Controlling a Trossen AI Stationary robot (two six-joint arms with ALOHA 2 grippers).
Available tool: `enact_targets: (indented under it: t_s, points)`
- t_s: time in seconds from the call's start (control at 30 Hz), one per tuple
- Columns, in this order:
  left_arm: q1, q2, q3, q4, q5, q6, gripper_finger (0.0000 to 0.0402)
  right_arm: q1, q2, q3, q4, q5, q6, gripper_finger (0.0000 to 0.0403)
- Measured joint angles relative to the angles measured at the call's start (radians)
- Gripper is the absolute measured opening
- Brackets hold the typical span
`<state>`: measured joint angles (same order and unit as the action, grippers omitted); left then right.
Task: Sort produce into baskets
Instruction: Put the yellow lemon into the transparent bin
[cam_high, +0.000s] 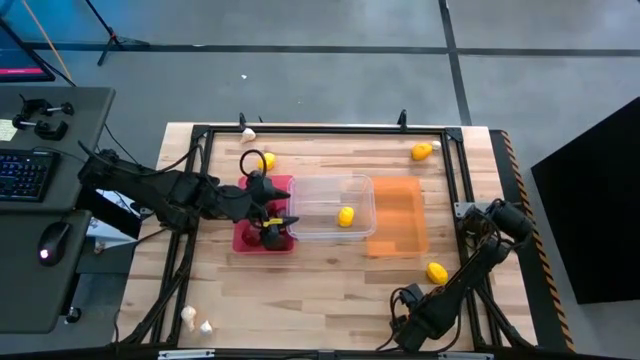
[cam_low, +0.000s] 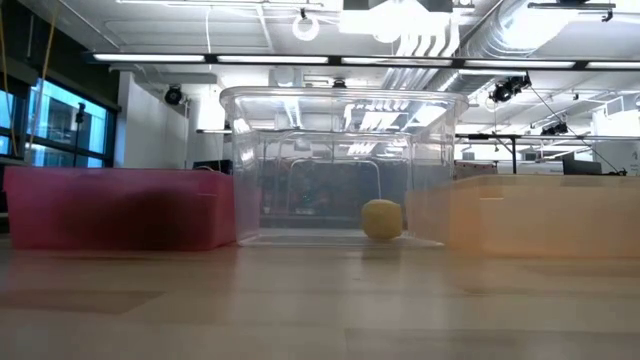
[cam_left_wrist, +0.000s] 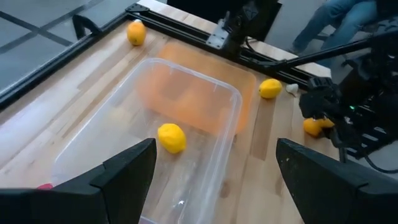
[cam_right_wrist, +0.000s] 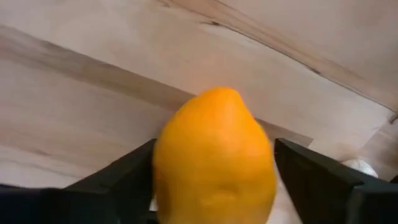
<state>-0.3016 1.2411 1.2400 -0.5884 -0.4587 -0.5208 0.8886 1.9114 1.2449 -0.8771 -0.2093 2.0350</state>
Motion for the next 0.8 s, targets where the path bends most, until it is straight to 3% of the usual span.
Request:
enact_targets:
  t_s: [0.17,0.27,0.47,0.53,0.63,0.8]
  points:
    - [-0.006,-0.025,0.012,-0.003,0.150,0.027,0.0319,0.004,-0.061,0.013,-0.043,0.120,-0.051,0.0192]
    - [-0.023,-0.083,0.029,0.006,0.155,0.028,0.0319,0.001,-0.140,0.054,-0.109,0.267,-0.100,0.0178]
    - [-0.029,-0.223,0.042,0.031,-0.008,0.027,0.0319,-0.051,-0.331,0.132,-0.153,0.830,-0.243,0.0189]
    - [-0.029,-0.259,0.042,0.031,-0.069,0.027,0.0319,-0.098,-0.378,0.141,-0.156,0.960,-0.335,0.0205]
    - [-0.029,-0.284,0.042,0.031,-0.106,0.035,0.0319,-0.211,-0.413,0.142,-0.150,1.018,-0.549,0.0214]
    - [-0.029,-0.267,0.042,0.028,-0.105,0.009,0.0319,-0.452,-0.408,0.141,-0.014,0.998,-0.922,0.0215]
